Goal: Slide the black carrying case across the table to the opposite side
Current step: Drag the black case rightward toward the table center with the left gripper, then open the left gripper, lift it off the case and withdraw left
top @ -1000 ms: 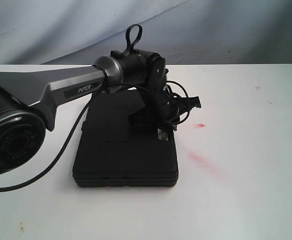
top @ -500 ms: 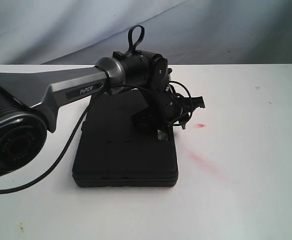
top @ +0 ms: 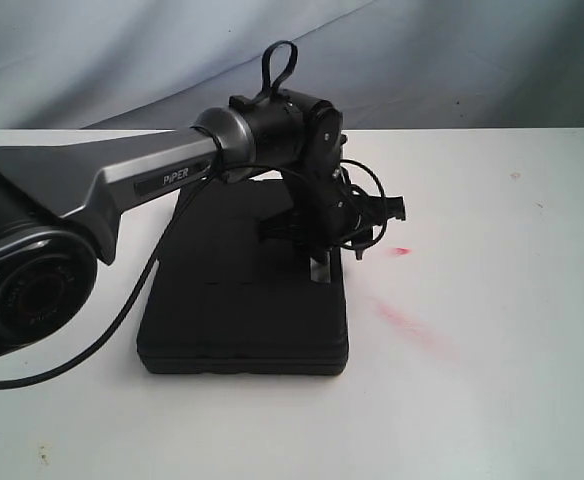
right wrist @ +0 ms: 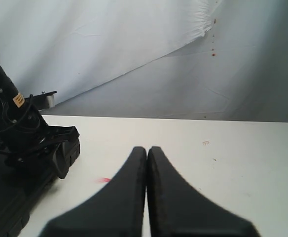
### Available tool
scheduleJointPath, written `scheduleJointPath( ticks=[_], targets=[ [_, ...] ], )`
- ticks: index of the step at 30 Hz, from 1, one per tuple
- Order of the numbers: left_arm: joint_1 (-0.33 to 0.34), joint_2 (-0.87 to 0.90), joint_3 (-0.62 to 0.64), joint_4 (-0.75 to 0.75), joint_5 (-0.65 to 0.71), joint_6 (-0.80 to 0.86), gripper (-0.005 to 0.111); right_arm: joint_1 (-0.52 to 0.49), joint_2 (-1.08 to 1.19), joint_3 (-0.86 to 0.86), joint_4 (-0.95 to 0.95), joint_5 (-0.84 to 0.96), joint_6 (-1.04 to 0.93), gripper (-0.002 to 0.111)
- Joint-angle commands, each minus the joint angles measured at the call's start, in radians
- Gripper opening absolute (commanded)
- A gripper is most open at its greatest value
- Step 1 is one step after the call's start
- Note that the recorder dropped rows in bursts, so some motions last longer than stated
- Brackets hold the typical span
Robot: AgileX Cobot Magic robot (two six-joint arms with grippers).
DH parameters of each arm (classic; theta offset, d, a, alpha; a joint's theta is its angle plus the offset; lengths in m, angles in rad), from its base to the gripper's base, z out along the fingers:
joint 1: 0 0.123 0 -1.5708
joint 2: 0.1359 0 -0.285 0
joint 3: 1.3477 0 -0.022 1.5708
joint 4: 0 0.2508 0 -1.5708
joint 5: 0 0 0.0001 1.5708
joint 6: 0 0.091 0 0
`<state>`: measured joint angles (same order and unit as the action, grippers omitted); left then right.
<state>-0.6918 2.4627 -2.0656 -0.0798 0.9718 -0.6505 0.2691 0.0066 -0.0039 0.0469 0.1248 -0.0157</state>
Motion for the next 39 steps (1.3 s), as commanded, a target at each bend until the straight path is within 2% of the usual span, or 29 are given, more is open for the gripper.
scheduleJointPath(
  ticks=[1,6,9,11,14,15,18,21,23,26,30,33,36,39],
  targets=[
    [0.002,0.004,-0.069,0.117,0.137,-0.002,0.049,-0.004,-0.007,0.004,-0.004,-0.001,0.002,0.000],
    [0.002,0.004,-0.153,0.142,0.217,0.001,0.049,-0.004,-0.007,0.004,-0.004,-0.001,0.002,0.000],
    [0.000,0.004,-0.200,0.142,0.249,0.004,0.043,-0.004,-0.007,0.004,-0.004,-0.001,0.002,0.000],
    [-0.005,0.004,-0.220,0.145,0.249,0.007,0.030,-0.004,-0.007,0.004,-0.004,-0.001,0.002,0.000],
    [-0.017,0.004,-0.231,0.150,0.249,0.032,0.004,-0.004,-0.007,0.004,-0.004,-0.001,0.002,0.000],
    [-0.022,0.004,-0.231,0.161,0.249,0.035,0.000,-0.004,-0.007,0.004,-0.004,-0.001,0.002,0.000],
    [-0.048,-0.001,-0.231,0.228,0.249,0.035,0.000,-0.004,-0.007,0.004,-0.004,-0.001,0.002,0.000],
    [-0.102,-0.019,-0.227,0.390,0.249,0.035,0.000,-0.004,-0.007,0.004,-0.004,-0.001,0.002,0.000],
    [-0.128,-0.036,-0.227,0.446,0.249,0.038,0.000,-0.004,-0.007,0.004,-0.004,-0.001,0.002,0.000],
    [-0.150,-0.067,-0.227,0.430,0.249,0.054,0.000,-0.004,-0.007,0.004,-0.004,-0.001,0.002,0.000],
    [-0.162,-0.116,-0.225,0.333,0.249,0.131,0.000,-0.004,-0.007,0.004,-0.004,-0.001,0.002,0.000],
    [-0.176,-0.161,-0.180,0.342,0.237,0.131,0.000,-0.004,-0.007,0.004,-0.004,-0.001,0.002,0.000],
    [-0.206,-0.233,-0.064,0.365,0.151,0.129,0.000,-0.004,-0.007,0.004,-0.004,-0.001,0.002,0.000],
    [-0.238,-0.360,0.159,0.371,-0.010,0.098,0.000,-0.004,-0.007,0.004,-0.004,-0.001,0.002,0.000]
  ],
)
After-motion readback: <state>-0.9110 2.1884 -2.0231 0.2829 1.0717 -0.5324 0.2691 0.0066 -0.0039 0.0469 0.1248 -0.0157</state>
